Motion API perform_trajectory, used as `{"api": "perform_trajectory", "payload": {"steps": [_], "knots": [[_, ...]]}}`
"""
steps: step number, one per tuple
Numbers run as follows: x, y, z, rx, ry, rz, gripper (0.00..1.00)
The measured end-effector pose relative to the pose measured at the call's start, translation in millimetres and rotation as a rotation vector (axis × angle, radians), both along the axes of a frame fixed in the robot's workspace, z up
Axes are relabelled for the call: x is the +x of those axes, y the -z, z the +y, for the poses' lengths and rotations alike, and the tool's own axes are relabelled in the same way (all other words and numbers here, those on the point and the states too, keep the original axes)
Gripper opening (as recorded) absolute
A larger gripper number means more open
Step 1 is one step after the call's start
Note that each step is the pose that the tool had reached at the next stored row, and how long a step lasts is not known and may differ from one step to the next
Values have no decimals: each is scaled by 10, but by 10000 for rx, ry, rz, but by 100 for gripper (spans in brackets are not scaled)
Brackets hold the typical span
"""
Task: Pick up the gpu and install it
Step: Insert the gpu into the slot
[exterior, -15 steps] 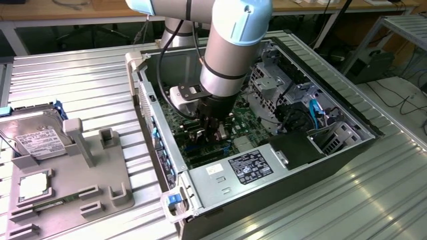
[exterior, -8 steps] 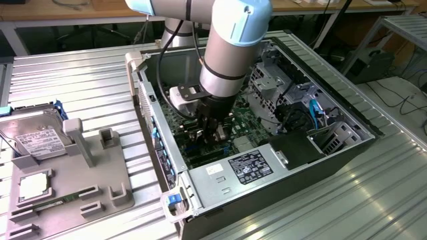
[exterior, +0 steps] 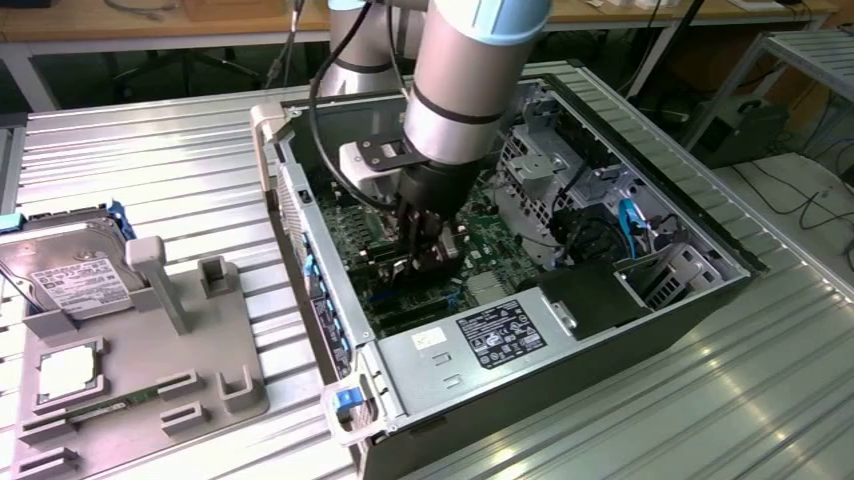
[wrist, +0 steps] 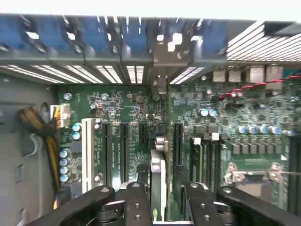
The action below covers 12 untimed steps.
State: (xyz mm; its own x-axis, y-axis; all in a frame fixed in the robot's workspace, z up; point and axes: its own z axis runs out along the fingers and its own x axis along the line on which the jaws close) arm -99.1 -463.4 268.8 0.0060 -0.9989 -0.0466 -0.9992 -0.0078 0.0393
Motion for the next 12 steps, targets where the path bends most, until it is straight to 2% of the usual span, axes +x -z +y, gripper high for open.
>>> {"api": "perform_trajectory", "payload": {"steps": [4,6,12], "knots": [[0,-189,1,-3,0,-6,35],[1,-245,3,-9,0,-6,35],[2,-257,3,-11,0,-7,34]]}}
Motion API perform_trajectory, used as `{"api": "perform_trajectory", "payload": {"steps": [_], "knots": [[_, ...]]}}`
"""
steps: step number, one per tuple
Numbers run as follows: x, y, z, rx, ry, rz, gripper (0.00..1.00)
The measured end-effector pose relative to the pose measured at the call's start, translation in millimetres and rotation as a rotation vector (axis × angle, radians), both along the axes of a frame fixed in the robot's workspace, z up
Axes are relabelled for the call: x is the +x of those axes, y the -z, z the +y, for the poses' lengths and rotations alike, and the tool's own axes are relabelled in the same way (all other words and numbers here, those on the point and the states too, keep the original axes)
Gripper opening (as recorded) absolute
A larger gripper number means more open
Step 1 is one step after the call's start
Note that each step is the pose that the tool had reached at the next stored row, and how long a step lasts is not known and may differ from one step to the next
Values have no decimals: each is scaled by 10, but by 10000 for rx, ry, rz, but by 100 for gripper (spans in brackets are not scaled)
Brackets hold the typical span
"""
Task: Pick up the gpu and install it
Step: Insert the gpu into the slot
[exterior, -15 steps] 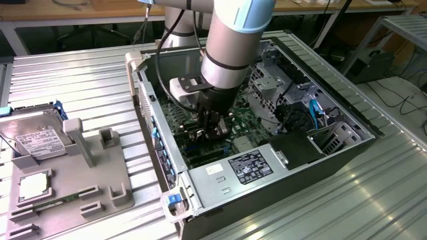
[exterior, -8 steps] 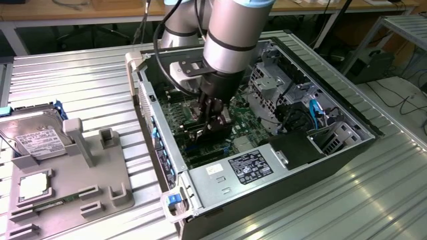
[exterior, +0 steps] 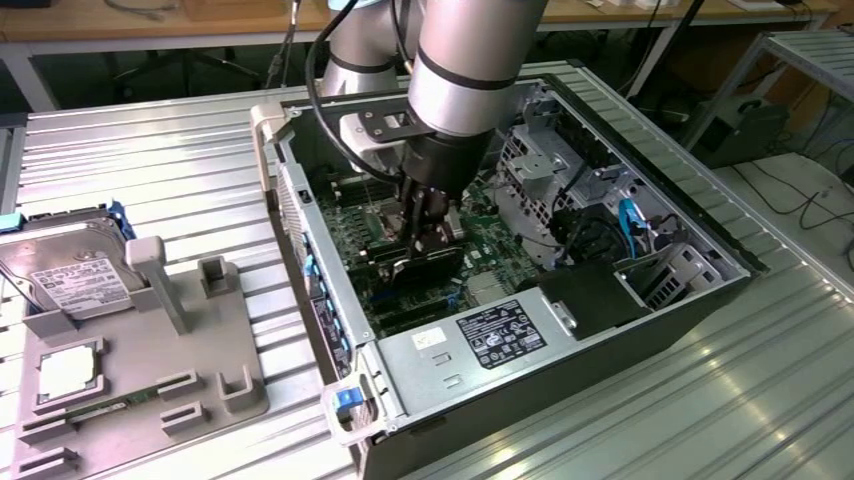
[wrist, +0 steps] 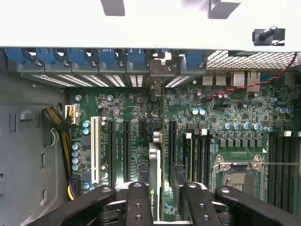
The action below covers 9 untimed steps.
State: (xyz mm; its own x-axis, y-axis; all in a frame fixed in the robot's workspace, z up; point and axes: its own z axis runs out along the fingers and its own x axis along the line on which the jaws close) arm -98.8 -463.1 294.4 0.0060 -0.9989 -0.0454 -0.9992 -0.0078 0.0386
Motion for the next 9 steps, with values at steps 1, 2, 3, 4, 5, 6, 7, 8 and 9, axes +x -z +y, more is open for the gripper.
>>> {"api": "perform_trajectory", "payload": {"steps": [1,2,3,4,5,6,7,8,9], "knots": [[0,-1,0,-1,0,0,27],[0,-1,0,-1,0,0,27],[0,0,0,-1,0,0,21],[0,0,0,-1,0,0,15],[0,0,0,0,0,0,11],[0,-1,0,-1,0,0,11],[0,-1,0,-1,0,0,11],[0,0,0,-1,0,0,11],[0,0,0,-1,0,0,11]]}}
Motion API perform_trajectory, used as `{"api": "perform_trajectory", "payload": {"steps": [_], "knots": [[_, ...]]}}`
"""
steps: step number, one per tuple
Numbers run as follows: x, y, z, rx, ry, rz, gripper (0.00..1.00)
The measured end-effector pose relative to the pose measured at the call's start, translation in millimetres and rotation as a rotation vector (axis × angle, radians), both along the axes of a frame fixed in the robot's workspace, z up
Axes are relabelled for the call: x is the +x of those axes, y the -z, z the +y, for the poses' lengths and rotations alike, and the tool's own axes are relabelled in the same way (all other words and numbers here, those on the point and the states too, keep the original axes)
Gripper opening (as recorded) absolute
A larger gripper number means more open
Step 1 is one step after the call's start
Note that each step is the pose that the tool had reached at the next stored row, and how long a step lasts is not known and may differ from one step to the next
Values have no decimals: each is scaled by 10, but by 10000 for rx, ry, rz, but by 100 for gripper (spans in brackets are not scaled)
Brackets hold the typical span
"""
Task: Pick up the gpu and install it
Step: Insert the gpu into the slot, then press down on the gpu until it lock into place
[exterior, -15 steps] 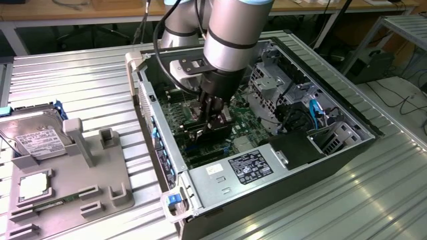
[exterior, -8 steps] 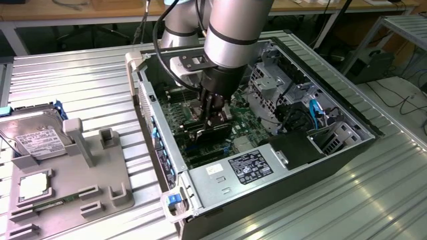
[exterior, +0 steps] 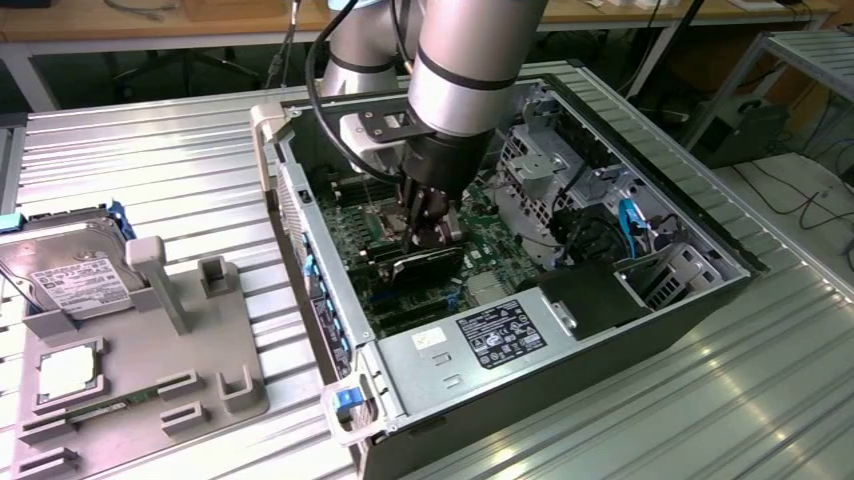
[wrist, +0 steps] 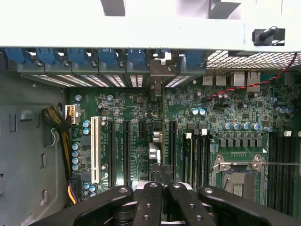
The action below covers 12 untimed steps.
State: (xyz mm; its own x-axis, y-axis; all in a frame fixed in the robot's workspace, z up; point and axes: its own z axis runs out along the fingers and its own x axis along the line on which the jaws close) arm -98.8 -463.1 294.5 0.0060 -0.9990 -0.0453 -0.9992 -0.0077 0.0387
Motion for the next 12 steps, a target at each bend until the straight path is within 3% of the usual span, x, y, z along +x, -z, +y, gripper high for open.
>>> {"api": "perform_trajectory", "payload": {"steps": [8,12], "knots": [[-8,0,0,0,0,0,11],[-136,1,0,-1,0,-1,11]]}}
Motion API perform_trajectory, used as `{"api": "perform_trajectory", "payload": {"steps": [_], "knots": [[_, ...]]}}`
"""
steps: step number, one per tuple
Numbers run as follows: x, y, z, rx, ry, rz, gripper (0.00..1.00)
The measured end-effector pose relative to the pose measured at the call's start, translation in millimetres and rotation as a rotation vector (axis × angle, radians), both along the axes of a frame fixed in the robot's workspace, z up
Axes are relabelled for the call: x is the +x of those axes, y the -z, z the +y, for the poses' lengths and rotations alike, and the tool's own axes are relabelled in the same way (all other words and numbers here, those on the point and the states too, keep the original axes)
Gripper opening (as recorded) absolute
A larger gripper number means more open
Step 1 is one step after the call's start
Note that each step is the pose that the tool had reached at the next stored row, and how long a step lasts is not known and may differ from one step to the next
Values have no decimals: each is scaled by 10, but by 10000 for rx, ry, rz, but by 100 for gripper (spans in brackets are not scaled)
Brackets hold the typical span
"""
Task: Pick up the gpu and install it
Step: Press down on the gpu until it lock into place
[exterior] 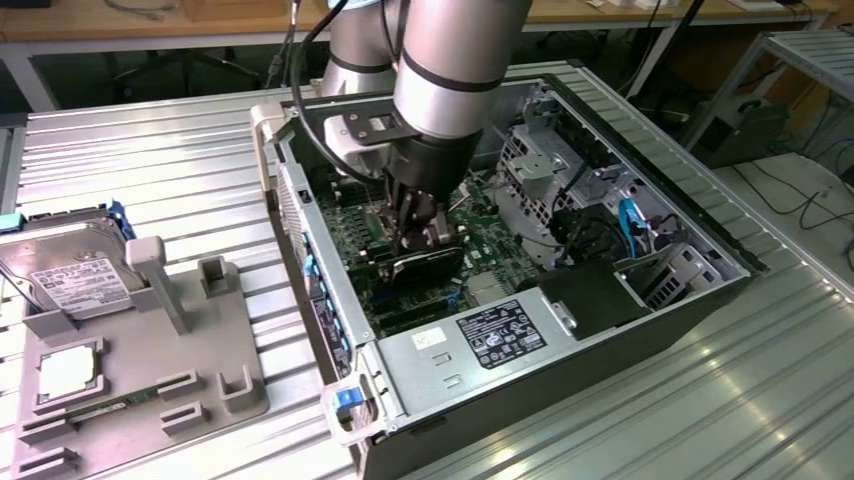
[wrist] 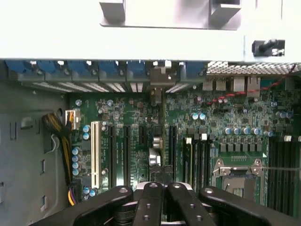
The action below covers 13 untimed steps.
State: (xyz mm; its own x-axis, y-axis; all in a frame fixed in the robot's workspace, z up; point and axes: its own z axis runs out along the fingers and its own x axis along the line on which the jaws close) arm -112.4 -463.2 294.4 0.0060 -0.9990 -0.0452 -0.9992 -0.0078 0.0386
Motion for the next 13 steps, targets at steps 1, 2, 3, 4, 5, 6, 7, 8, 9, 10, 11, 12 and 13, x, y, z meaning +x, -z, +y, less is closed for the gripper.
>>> {"api": "perform_trajectory", "payload": {"steps": [1,2,3,4,5,6,7,8,9,10,11,12,13], "knots": [[-48,1,0,1,0,-2,11],[-78,2,0,1,0,-3,11],[-102,4,0,2,0,-4,11],[-129,5,0,2,0,-6,11],[-167,6,0,1,0,-16,11],[-203,8,0,2,0,-18,11],[-230,9,0,2,0,-20,11],[-245,10,0,0,1,-19,11],[-258,14,1,2,0,-20,11],[-268,17,5,2,0,-19,11],[-277,22,22,-5,0,-14,11],[-298,30,52,-8,-1,-14,11],[-307,36,70,-9,0,-14,11]]}}
